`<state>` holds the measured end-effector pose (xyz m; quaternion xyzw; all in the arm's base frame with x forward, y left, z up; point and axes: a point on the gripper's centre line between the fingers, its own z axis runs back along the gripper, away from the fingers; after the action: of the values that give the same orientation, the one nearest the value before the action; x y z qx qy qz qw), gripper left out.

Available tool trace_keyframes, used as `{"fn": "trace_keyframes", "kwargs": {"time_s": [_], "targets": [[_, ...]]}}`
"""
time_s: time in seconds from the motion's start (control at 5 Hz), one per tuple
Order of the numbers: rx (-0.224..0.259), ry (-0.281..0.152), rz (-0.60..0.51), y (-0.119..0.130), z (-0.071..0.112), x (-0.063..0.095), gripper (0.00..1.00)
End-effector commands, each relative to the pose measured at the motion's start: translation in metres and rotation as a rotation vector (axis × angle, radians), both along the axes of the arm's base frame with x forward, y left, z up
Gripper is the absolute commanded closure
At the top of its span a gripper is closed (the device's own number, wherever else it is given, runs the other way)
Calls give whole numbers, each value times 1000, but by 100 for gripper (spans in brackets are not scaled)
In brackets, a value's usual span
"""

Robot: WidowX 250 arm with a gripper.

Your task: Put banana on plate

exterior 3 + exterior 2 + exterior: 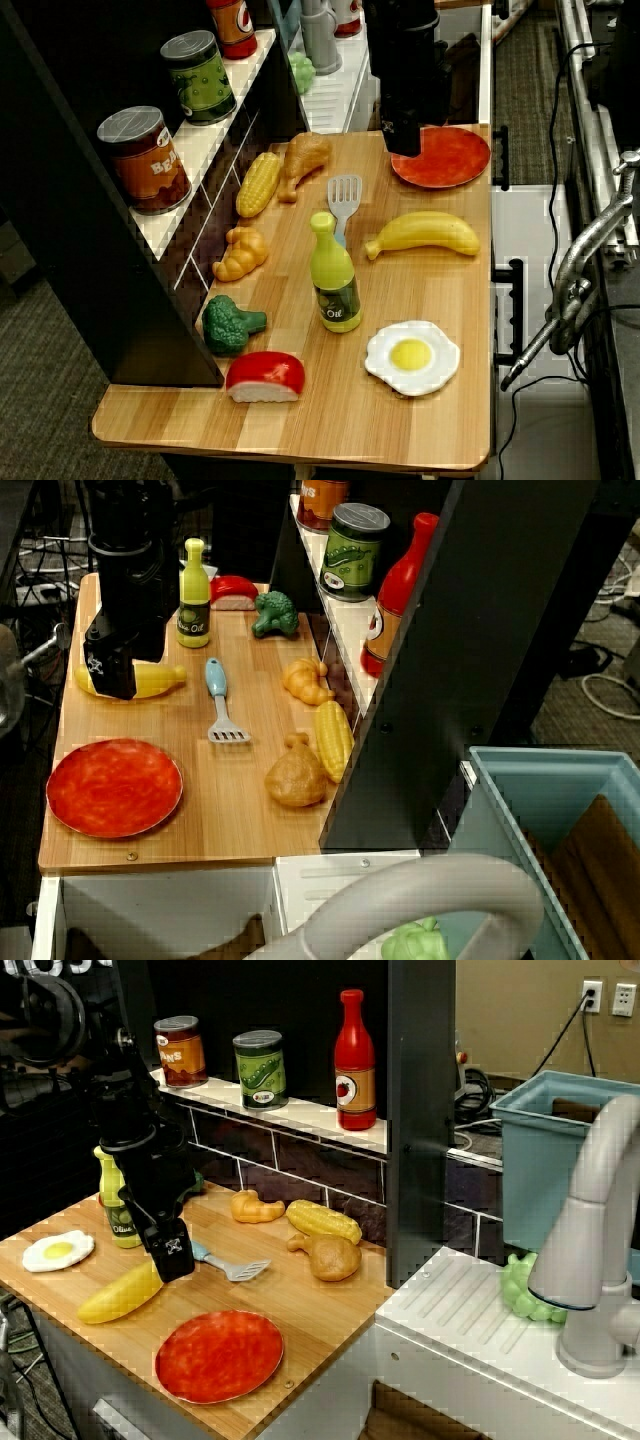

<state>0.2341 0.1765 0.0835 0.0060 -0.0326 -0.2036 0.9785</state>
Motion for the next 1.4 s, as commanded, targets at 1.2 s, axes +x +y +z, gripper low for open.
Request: {"fn": "trace_keyframes", "kwargs": {"time_s": [1.2], "targets": [[-64,110,268,47,3,8,0]]}}
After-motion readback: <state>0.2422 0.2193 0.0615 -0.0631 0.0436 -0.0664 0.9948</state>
